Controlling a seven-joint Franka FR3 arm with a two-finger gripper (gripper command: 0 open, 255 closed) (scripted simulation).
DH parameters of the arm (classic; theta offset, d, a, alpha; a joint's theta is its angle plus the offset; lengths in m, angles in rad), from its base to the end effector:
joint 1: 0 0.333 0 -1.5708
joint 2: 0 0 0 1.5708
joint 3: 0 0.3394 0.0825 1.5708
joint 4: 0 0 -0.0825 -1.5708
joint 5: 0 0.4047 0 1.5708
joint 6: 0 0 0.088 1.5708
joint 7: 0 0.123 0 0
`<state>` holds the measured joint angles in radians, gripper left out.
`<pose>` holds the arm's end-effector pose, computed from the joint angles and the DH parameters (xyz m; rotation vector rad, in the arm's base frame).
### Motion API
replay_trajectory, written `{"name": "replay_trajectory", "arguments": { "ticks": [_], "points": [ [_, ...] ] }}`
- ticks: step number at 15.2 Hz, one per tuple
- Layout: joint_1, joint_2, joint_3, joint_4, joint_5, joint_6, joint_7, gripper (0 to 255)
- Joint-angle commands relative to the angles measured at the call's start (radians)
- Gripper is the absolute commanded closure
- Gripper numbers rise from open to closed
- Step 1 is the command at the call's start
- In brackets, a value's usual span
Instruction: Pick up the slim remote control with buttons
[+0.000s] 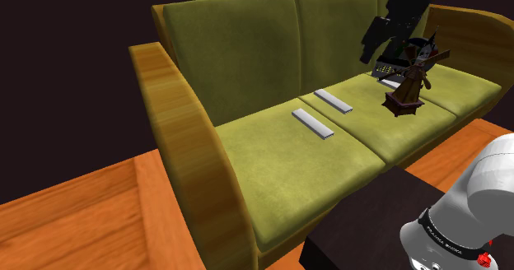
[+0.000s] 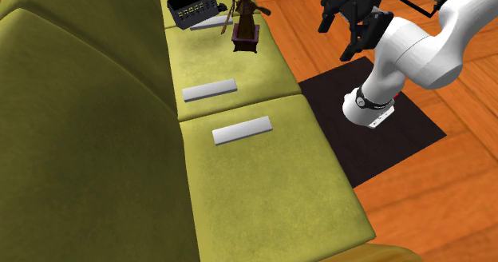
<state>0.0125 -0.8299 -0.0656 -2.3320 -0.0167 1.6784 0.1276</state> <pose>0.3112 -0.0260 0.6266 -3.0798 0.2521 -0.2687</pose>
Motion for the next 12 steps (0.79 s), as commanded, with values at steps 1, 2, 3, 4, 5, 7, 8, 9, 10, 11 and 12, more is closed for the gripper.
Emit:
{"name": "replay_trajectory", "arguments": {
  "ticks": [1,2,3,4,5,7,8,9,10,11,12],
  "points": [
    [0.000,0.000,0.000,0.000,0.000,0.000,0.000,0],
    [0.000,0.022,-0.004,-0.013,-0.003,0.028,-0.003,0],
    [-0.001,0.045,-0.007,-0.025,-0.006,0.056,-0.007,0],
    [-0.001,0.070,-0.011,-0.035,-0.008,0.084,-0.010,0],
    [-0.002,0.095,-0.015,-0.045,-0.011,0.111,-0.013,0],
    [-0.003,0.149,-0.022,-0.060,-0.015,0.167,-0.020,0],
    [-0.003,0.178,-0.026,-0.066,-0.018,0.194,-0.023,0],
    [-0.003,0.208,-0.030,-0.071,-0.020,0.221,-0.026,0],
    [-0.003,0.238,-0.034,-0.075,-0.021,0.248,-0.029,0],
    [-0.003,0.270,-0.038,-0.077,-0.023,0.275,-0.032,0],
    [-0.003,0.302,-0.042,-0.078,-0.024,0.302,-0.036,0]
  ]
}}
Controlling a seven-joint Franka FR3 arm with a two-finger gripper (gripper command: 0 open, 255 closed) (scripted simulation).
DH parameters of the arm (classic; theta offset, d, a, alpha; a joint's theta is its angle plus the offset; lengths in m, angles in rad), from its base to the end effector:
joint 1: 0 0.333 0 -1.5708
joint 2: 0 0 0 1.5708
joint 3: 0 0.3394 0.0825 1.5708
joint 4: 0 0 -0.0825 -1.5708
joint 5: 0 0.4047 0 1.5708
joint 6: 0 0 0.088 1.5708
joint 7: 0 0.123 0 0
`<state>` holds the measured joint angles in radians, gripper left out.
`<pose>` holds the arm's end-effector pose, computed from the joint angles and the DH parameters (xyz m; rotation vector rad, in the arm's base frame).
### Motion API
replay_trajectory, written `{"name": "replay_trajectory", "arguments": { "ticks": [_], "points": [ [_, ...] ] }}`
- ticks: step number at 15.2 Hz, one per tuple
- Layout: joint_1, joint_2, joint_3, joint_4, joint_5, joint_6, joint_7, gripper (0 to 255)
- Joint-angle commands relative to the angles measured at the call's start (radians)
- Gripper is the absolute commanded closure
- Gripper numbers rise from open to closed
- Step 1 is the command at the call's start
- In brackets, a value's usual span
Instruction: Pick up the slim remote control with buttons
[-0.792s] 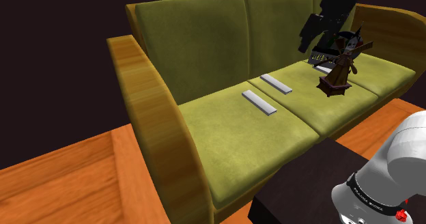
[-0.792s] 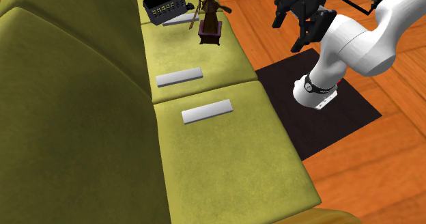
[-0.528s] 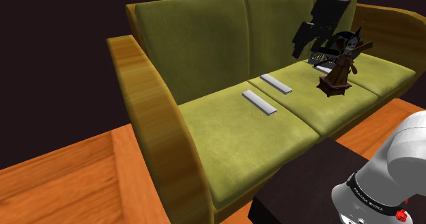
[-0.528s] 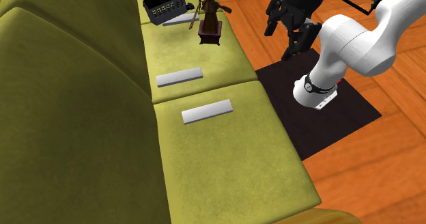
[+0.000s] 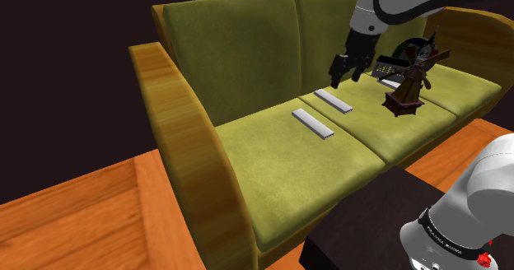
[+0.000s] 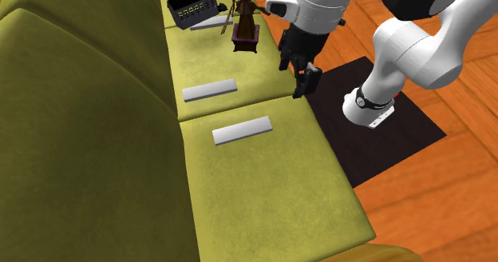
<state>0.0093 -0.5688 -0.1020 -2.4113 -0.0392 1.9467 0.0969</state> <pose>0.3973 -0.0441 0.5197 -3.1084 0.2553 -0.1591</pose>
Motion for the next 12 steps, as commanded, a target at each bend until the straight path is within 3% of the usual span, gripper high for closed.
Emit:
{"name": "replay_trajectory", "arguments": {
  "ticks": [1,12],
  "points": [
    [0.000,0.074,-0.009,0.001,-0.003,0.059,-0.008,0],
    [-0.001,0.480,-0.046,0.082,0.011,0.306,-0.054,0]
  ]
}}
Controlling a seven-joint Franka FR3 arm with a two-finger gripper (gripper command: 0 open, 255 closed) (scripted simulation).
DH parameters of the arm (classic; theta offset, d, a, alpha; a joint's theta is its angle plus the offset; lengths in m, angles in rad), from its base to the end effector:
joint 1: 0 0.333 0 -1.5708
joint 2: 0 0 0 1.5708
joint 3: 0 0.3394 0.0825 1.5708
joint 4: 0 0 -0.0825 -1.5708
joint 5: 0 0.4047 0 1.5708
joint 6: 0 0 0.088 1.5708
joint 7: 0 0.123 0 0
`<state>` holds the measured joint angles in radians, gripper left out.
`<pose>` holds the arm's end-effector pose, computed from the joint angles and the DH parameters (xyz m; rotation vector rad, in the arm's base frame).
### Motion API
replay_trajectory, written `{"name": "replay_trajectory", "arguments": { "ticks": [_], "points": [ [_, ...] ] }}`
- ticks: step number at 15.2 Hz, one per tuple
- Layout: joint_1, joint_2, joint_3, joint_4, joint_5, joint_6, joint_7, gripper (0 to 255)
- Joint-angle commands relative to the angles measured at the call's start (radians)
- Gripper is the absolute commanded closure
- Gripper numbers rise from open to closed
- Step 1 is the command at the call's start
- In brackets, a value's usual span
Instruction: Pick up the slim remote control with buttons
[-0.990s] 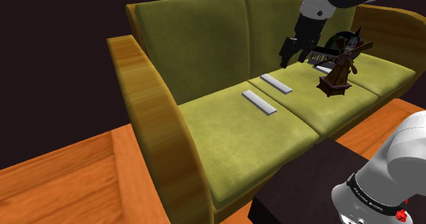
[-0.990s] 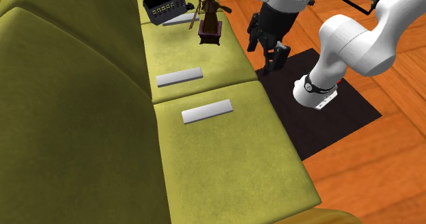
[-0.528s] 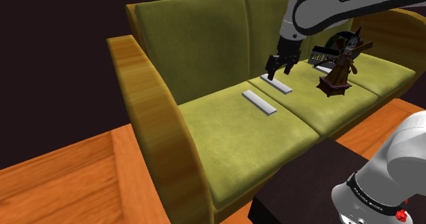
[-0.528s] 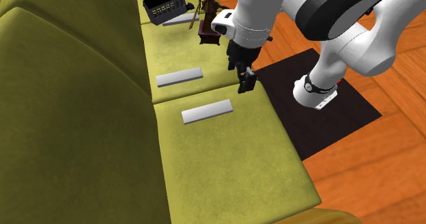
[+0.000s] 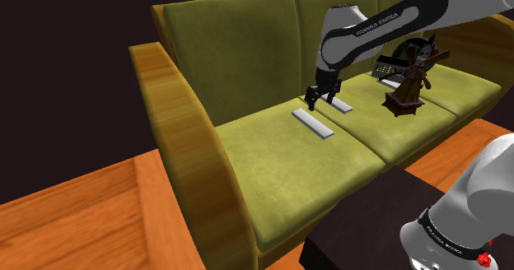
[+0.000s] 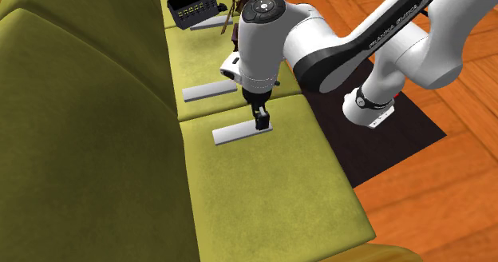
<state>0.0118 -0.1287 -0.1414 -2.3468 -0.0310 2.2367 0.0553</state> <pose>0.4968 -0.0663 0.3799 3.1237 -0.2582 0.0270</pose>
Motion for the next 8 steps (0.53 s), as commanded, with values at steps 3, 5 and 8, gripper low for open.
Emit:
{"name": "replay_trajectory", "arguments": {
  "ticks": [3,5,8],
  "points": [
    [-0.007,0.158,-0.012,0.063,0.015,0.066,-0.027,0],
    [-0.010,0.237,-0.014,0.100,0.024,0.094,-0.038,0],
    [-0.011,0.260,-0.013,0.095,0.028,0.121,-0.041,0]
  ]
}}
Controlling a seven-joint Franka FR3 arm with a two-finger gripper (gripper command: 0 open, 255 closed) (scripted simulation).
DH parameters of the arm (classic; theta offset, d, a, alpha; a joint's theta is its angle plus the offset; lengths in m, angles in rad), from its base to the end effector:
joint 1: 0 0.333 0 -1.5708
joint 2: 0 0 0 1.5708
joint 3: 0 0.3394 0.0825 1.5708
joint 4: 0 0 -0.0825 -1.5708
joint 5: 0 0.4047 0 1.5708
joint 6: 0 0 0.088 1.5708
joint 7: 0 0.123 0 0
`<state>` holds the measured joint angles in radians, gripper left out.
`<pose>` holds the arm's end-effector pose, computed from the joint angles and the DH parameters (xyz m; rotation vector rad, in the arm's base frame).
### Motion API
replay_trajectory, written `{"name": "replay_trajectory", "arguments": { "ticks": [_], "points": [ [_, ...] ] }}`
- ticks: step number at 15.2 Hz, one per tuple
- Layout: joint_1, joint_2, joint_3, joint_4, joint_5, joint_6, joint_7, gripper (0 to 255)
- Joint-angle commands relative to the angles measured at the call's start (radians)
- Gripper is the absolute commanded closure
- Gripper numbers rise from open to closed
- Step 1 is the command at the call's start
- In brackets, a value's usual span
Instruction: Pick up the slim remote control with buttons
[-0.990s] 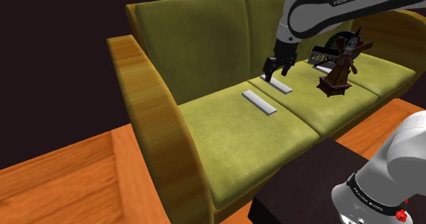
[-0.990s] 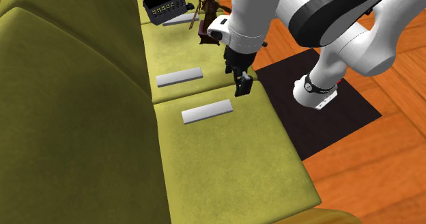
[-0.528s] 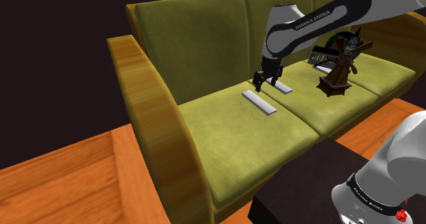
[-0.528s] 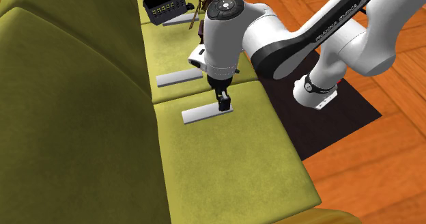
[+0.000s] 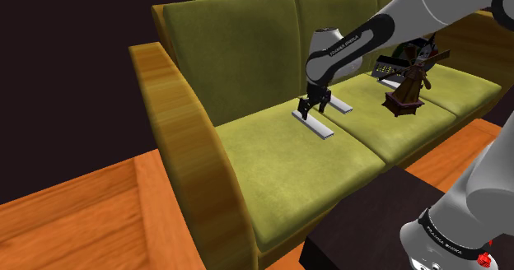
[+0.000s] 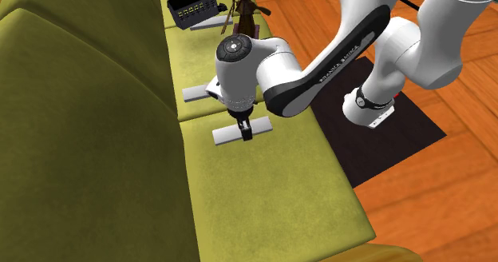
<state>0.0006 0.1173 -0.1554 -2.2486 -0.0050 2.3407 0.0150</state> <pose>0.5423 -0.0847 0.3048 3.1107 -0.2579 -0.0394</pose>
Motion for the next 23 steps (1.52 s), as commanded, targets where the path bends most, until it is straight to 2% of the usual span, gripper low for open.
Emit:
{"name": "replay_trajectory", "arguments": {
  "ticks": [1,5,7,8,17,23],
  "points": [
    [0.000,0.024,0.001,-0.007,0.004,0.030,-0.002,0],
    [-0.002,0.069,0.004,-0.019,0.014,0.087,-0.008,0],
    [-0.002,0.069,0.004,-0.019,0.014,0.087,-0.008,0],
    [-0.002,0.068,0.004,-0.020,0.014,0.087,-0.007,255],
    [-0.002,0.069,0.004,-0.019,0.014,0.087,-0.008,255],
    [0.000,0.010,0.000,-0.002,0.001,0.012,0.000,255]
  ]
}}
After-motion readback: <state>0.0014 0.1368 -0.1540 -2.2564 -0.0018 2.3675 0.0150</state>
